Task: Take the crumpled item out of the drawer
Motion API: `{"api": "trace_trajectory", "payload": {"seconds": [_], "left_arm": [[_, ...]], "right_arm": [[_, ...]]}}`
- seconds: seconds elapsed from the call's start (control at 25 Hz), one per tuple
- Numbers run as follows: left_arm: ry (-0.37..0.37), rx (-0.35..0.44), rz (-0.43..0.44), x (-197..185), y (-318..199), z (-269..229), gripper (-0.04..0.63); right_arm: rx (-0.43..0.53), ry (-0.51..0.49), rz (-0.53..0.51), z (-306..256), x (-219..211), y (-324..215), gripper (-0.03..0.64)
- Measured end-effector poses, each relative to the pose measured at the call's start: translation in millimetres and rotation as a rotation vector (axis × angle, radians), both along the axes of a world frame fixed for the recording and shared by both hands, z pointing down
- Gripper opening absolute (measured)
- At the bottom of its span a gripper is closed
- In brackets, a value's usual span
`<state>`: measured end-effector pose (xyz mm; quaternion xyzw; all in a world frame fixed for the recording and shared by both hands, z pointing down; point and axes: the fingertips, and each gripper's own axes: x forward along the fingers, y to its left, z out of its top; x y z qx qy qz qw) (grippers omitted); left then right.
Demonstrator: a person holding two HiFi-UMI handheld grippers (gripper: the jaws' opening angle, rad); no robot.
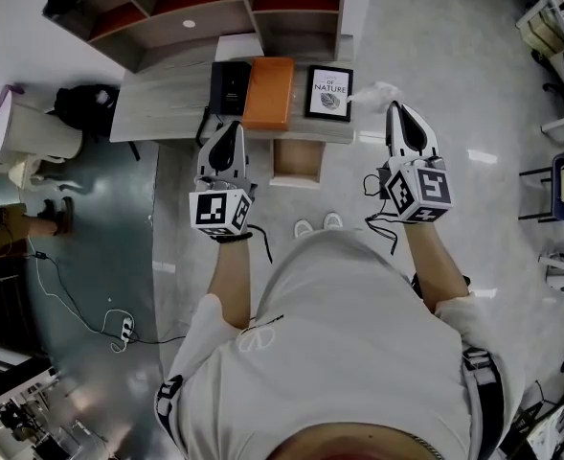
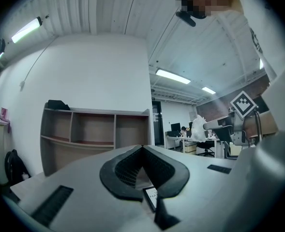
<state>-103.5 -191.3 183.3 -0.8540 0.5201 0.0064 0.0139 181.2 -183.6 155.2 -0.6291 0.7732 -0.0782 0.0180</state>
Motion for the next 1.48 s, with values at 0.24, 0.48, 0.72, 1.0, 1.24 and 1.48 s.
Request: {"api": "trace_trajectory", "payload": {"seconds": [0.24,0.48,0.72,1.0,1.24,1.48], "left_arm": [[0.005,0.002,-0.002,-2.6,0.5,-0.8,-0.002],[0.012,-0.002,0.004,-0.3,1.6,-1.0,-0.002],[0.013,0.005,0.003,-2.2,0.4,-1.1,-0.002],[0.018,0.014,0.002,-3.1,2.2,-2.4,-0.002],[0.023,0.017,0.003,-2.8,2.8,-3.7,-0.002],[0.024,0.013,0.009,-3.9,2.1,-1.9,-0.002]], "right_arm": [[-0.008,-0.001,0.0,4.1,-2.0,2.1,0.005],[-0.017,0.012,-0.002,5.2,-3.2,1.8,0.003],[-0.01,0.013,0.0,3.9,-4.5,1.3,0.003],[-0.001,0.009,0.006,1.6,-3.0,3.0,0.003],[0.005,0.001,0.004,-2.1,-4.8,3.6,0.003],[0.002,-0.001,0.007,-1.1,-6.2,3.4,0.003]]}}
